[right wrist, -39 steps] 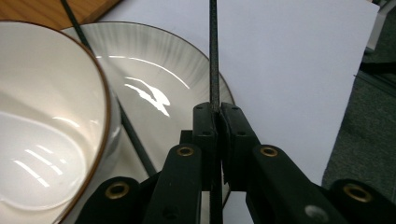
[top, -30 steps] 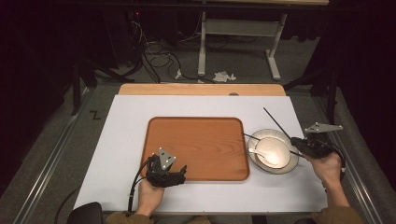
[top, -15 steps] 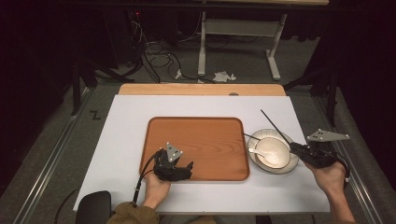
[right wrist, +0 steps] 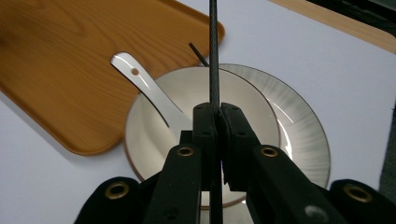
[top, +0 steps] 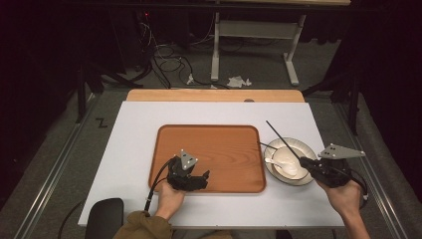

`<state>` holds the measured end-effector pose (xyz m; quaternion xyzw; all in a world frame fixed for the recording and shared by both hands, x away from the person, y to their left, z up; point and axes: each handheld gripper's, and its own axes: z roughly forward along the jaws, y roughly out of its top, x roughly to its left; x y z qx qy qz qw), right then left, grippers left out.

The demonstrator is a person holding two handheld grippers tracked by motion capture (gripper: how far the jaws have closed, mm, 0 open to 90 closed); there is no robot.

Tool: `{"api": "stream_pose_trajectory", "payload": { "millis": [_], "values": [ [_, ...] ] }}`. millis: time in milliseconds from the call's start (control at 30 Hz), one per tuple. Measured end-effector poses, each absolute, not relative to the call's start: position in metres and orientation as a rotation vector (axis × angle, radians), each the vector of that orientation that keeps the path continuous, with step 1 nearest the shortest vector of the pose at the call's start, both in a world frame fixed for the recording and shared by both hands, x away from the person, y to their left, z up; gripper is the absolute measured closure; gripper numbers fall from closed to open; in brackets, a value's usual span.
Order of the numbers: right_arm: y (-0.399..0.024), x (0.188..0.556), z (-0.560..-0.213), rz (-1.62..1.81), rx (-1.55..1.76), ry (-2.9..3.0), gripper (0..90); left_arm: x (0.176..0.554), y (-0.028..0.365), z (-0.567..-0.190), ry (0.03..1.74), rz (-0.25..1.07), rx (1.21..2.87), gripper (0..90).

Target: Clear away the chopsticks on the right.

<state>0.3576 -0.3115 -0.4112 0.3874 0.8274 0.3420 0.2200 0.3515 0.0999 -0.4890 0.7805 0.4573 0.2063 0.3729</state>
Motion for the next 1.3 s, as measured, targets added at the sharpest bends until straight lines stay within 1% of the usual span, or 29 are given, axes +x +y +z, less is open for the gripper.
{"api": "stream_pose_trajectory", "payload": {
  "millis": [567, 700, 1067, 1300],
  "values": [
    [-0.27, 0.35, -0.406, 1.008, 0.955, 2.36, 86.4, 0.347, 0.101, -0.487, 1.164, 0.546, 2.012, 16.4],
    [-0.259, 0.35, -0.406, 1.034, 0.935, 2.388, 86.4, 0.345, 0.103, -0.487, 1.164, 0.569, 2.011, 16.4],
    [-0.219, 0.355, -0.42, 1.025, 0.873, 2.474, 86.4, 0.339, 0.112, -0.487, 1.197, 0.58, 1.988, 16.4],
    [-0.197, 0.367, -0.438, 0.994, 0.867, 2.529, 86.4, 0.335, 0.114, -0.489, 1.207, 0.573, 2.003, 16.5]
  ]
}}
